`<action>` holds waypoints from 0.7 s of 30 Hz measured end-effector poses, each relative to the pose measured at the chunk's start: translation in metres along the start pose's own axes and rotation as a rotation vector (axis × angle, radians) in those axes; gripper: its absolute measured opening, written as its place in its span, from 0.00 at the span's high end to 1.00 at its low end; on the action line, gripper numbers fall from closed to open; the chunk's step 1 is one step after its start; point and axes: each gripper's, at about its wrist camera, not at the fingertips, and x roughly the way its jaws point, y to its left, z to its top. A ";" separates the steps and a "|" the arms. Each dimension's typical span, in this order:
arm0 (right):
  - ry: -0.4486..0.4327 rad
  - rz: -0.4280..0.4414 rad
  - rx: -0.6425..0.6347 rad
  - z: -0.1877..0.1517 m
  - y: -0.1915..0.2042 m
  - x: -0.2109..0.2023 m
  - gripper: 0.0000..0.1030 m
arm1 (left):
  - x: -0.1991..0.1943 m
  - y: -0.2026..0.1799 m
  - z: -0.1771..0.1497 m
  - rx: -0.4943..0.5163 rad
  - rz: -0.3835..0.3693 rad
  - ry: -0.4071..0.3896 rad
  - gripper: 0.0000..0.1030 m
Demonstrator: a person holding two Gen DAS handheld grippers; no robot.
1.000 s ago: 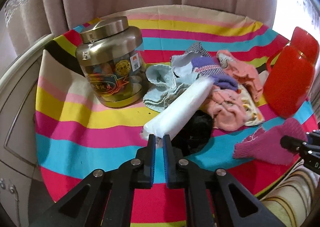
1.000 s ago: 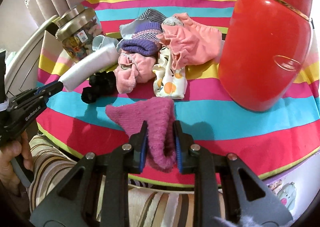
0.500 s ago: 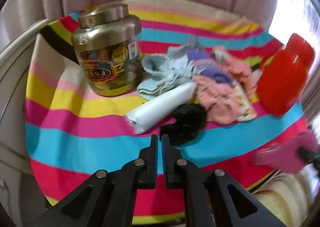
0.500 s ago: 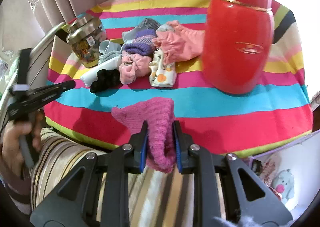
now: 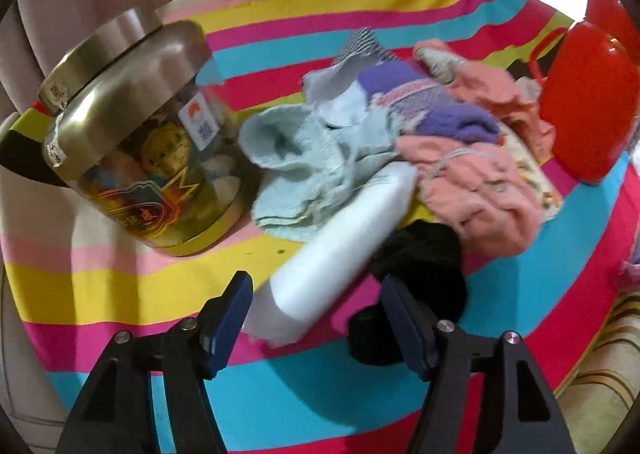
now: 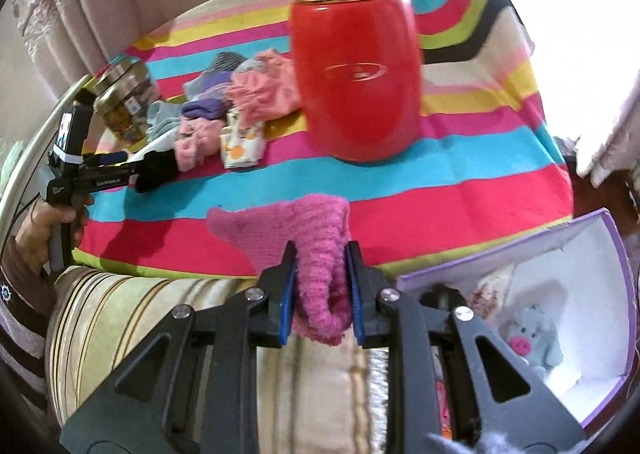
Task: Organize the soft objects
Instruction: 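Close the left tool on the white rolled towel and lift it while the right tool holds the sock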
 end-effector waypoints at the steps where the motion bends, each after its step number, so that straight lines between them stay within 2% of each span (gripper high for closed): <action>1: 0.001 -0.005 0.003 0.000 -0.003 -0.002 0.74 | -0.004 0.003 0.001 -0.005 -0.006 -0.021 0.34; 3: 0.001 -0.014 0.007 0.000 -0.009 -0.004 0.74 | -0.013 0.012 0.000 -0.031 -0.062 -0.054 0.34; 5: 0.006 -0.020 0.012 -0.001 -0.013 -0.005 0.74 | -0.014 0.020 0.002 -0.041 -0.063 -0.057 0.34; 7: 0.008 -0.025 0.014 0.000 -0.016 -0.005 0.74 | -0.007 0.023 0.003 -0.013 -0.053 -0.040 0.35; 10: -0.001 -0.040 0.021 0.001 -0.021 -0.010 0.74 | 0.009 0.016 0.004 0.057 -0.082 0.013 0.35; 11: -0.006 -0.047 0.023 0.001 -0.022 -0.013 0.74 | 0.013 0.013 0.005 0.074 -0.090 0.024 0.39; 12: -0.011 -0.055 0.025 0.002 -0.024 -0.016 0.74 | 0.020 0.010 0.007 0.083 -0.096 0.040 0.49; 17: -0.025 -0.075 0.034 -0.001 -0.031 -0.028 0.74 | 0.021 0.003 0.011 0.084 -0.110 0.057 0.60; 21: -0.027 -0.077 0.040 -0.005 -0.037 -0.031 0.74 | 0.004 0.004 -0.004 0.014 -0.120 0.035 0.70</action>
